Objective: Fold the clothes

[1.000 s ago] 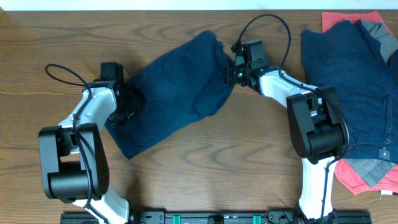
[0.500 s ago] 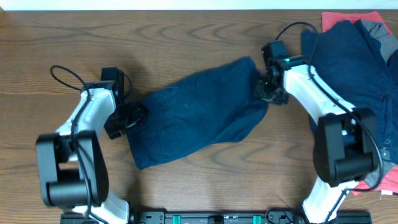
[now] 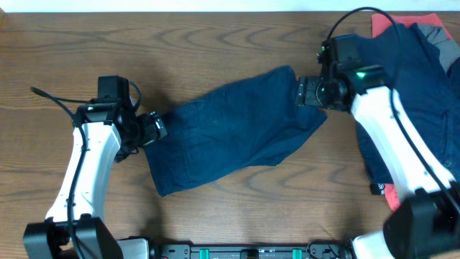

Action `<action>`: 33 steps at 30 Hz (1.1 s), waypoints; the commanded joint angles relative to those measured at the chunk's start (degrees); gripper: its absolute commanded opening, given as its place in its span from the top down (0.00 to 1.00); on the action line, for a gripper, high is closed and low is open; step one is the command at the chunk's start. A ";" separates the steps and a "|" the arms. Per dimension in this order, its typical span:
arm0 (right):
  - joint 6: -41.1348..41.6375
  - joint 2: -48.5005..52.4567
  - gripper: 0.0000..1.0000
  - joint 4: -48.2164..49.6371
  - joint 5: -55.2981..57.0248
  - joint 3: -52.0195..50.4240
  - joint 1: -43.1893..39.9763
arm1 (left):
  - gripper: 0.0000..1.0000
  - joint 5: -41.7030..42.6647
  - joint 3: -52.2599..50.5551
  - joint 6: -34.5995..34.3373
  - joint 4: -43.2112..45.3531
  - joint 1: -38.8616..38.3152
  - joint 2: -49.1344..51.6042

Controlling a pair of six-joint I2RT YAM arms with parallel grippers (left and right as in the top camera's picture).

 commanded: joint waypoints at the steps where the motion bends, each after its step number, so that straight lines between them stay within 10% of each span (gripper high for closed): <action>1: -9.81 -2.54 0.19 -0.52 -9.09 -0.07 0.87 | 0.02 3.04 -2.89 0.57 1.03 0.17 2.89; 13: -10.16 -2.45 0.25 -3.67 -9.42 -0.09 3.45 | 0.00 7.91 -9.07 0.52 8.92 0.94 14.58; 15: -10.99 -2.45 0.32 -3.74 -9.42 -0.09 4.11 | 0.13 7.93 -9.09 0.52 9.22 0.94 16.09; 19: -12.94 -2.43 0.43 -3.21 -9.18 -0.09 5.25 | 0.88 7.93 -9.09 0.55 9.66 0.94 16.55; 20: -13.38 -2.43 0.46 -2.97 -9.18 -0.09 5.38 | 0.94 7.93 -9.09 0.55 9.60 0.94 16.44; 33: -14.64 7.91 0.99 -0.59 -14.86 -0.09 10.03 | 0.94 7.93 2.97 0.57 -13.81 0.94 5.92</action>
